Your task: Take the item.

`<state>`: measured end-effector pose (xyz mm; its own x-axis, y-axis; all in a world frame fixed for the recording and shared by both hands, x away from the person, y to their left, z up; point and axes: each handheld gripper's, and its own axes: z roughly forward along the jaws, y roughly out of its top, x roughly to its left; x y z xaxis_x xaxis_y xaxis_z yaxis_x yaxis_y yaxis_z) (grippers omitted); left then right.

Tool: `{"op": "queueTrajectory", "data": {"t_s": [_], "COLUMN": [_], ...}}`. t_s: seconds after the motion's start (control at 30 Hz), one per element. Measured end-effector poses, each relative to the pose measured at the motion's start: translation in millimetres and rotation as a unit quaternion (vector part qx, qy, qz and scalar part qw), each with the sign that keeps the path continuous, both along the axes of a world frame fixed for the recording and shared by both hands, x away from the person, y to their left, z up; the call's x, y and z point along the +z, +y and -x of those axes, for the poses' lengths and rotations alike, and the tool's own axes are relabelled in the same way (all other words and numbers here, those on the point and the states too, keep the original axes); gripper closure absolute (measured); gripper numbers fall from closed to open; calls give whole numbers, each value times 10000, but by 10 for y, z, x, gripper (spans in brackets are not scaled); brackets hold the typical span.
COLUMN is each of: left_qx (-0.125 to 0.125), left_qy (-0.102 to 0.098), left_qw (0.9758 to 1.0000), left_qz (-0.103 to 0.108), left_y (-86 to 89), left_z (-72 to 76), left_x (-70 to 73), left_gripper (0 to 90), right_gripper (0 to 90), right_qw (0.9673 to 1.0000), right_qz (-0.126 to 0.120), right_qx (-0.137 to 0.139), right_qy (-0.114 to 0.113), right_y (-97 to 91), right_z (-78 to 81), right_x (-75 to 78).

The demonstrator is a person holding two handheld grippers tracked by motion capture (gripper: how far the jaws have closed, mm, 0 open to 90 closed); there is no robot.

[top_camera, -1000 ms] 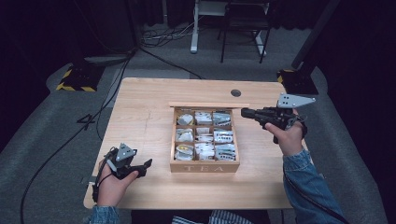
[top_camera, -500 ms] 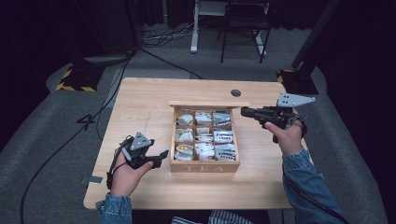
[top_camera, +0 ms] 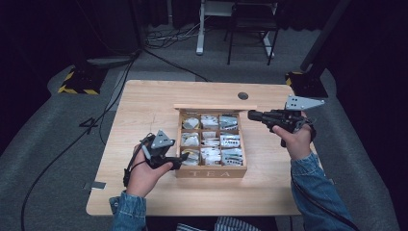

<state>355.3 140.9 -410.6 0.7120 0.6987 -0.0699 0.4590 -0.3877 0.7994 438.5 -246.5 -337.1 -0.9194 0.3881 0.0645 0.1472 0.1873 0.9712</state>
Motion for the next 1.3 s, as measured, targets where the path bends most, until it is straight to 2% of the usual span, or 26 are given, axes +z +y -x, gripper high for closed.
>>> {"op": "queueTrajectory", "data": {"t_s": [0.03, 0.07, 0.1, 0.13, 0.3, 0.5, 0.53, 0.63, 0.7, 0.73, 0.87, 0.93, 0.97, 1.0, 1.3], "left_qx": [0, -111, -111, -175, -273, -660, -724, -801, -889, -979, -1062, -1287, -1287, -1362, -1499], "left_qy": [0, -19, -19, -23, -64, 47, 113, 134, 188, 259, 348, 429, 429, 447, 662], "left_qw": [10000, 9999, 9999, 9998, 9996, 9978, 9973, 9967, 9959, 9949, 9937, 9908, 9908, 9897, 9865], "left_qz": [0, -3, -3, -14, -80, -55, 3, -13, 0, 35, 85, 22, 22, 1, 53], "left_y": [0, -87, -87, -159, -262, -542, -583, -657, -737, -795, -898, -1030, -1030, -1069, -1276], "left_z": [0, -24, -24, -53, -113, -155, -159, -169, -176, -184, -204, -224, -224, -235, -358], "left_x": [0, 19, 19, 34, 69, 94, 88, 83, 76, 83, 72, 41, 41, 29, -107], "left_gripper": [304, 304, 303, 303, 303, 307, 309, 315, 315, 345, 369, 411, 435, 457, 531], "right_gripper": [900, 900, 900, 900, 900, 900, 900, 900, 900, 900, 900, 900, 900, 900, 900], "right_qw": [10000, 10000, 10000, 10000, 10000, 10000, 10000, 10000, 10000, 10000, 10000, 10000, 10000, 10000, 9999], "right_qz": [0, 4, 4, -10, -10, -30, -30, -30, -37, -40, -47, -46, -46, -47, -55], "right_qx": [0, 14, 14, 19, 24, 37, 37, 42, 44, 45, 57, 57, 57, 58, 77], "right_qy": [0, 8, 8, 13, 21, 43, 43, 47, 50, 57, 57, 59, 59, 59, 67], "right_y": [0, 4, 4, 5, 3, 0, 0, 0, -1, -1, -2, -3, -3, -3, -6], "right_z": [0, -4, -4, -8, -9, -9, -9, -9, -11, -11, -12, -13, -13, -14, -15], "right_x": [0, -1, -1, 0, -1, -6, -6, -6, -7, -7, -9, -9, -9, -9, -14]}}
